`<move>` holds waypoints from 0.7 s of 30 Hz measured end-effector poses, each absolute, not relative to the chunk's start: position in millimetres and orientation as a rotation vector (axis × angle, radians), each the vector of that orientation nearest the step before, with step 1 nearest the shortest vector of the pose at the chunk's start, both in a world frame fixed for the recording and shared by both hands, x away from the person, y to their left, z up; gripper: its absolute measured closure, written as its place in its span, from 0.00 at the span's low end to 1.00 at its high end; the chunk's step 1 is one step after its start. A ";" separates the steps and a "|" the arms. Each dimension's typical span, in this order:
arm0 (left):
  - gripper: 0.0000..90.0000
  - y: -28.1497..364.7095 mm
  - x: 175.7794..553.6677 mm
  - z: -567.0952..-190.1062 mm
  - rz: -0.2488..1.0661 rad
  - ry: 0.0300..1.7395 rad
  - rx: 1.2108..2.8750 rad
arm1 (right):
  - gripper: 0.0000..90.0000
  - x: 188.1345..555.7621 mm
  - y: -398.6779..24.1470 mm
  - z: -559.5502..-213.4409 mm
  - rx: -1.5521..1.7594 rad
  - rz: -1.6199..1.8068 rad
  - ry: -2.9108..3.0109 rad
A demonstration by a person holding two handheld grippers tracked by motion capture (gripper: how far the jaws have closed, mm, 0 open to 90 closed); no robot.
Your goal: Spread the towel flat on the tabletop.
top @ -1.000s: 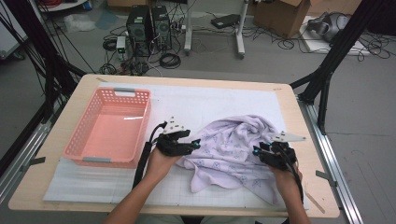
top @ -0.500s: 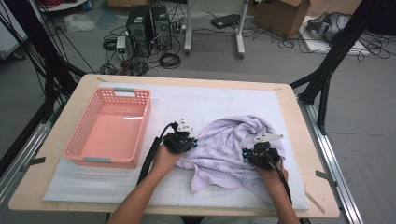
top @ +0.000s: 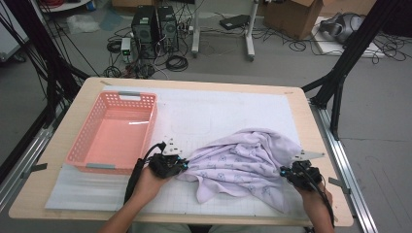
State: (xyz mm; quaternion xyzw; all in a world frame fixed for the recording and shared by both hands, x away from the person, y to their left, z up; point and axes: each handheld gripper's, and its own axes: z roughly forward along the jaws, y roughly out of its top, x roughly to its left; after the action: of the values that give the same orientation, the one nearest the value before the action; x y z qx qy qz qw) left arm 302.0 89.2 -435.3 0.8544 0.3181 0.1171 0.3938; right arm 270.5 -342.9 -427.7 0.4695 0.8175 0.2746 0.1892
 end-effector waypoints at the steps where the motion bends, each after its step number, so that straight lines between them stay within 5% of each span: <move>1: 0.95 91.1 300.4 -434.2 0.292 0.802 2.174 | 1.00 267.8 -347.9 -427.1 1.325 0.739 2.298; 4: 0.91 87.5 302.8 -430.2 0.272 0.775 2.155 | 0.99 259.5 -362.5 -423.2 1.366 0.800 2.239; 6: 0.70 80.3 308.9 -427.1 0.269 0.772 2.136 | 0.94 257.6 -365.7 -418.3 1.345 0.885 2.199; 9: 0.56 61.8 321.3 -418.9 0.283 0.736 2.086 | 0.89 261.8 -361.5 -413.1 1.309 0.950 2.161; 18: 0.54 -23.0 371.5 -400.7 0.223 0.619 2.098 | 0.65 274.6 -341.9 -409.7 1.285 1.019 2.085; 21: 0.55 -45.0 387.4 -403.5 0.215 0.632 2.136 | 0.64 273.6 -344.3 -409.7 1.295 1.031 2.062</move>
State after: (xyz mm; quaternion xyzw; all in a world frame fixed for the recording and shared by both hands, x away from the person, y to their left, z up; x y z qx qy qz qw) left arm 387.4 -45.0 -403.5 0.8586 0.2543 0.0865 0.4366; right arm 273.6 -344.3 -409.7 0.4748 0.7559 0.3779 0.2459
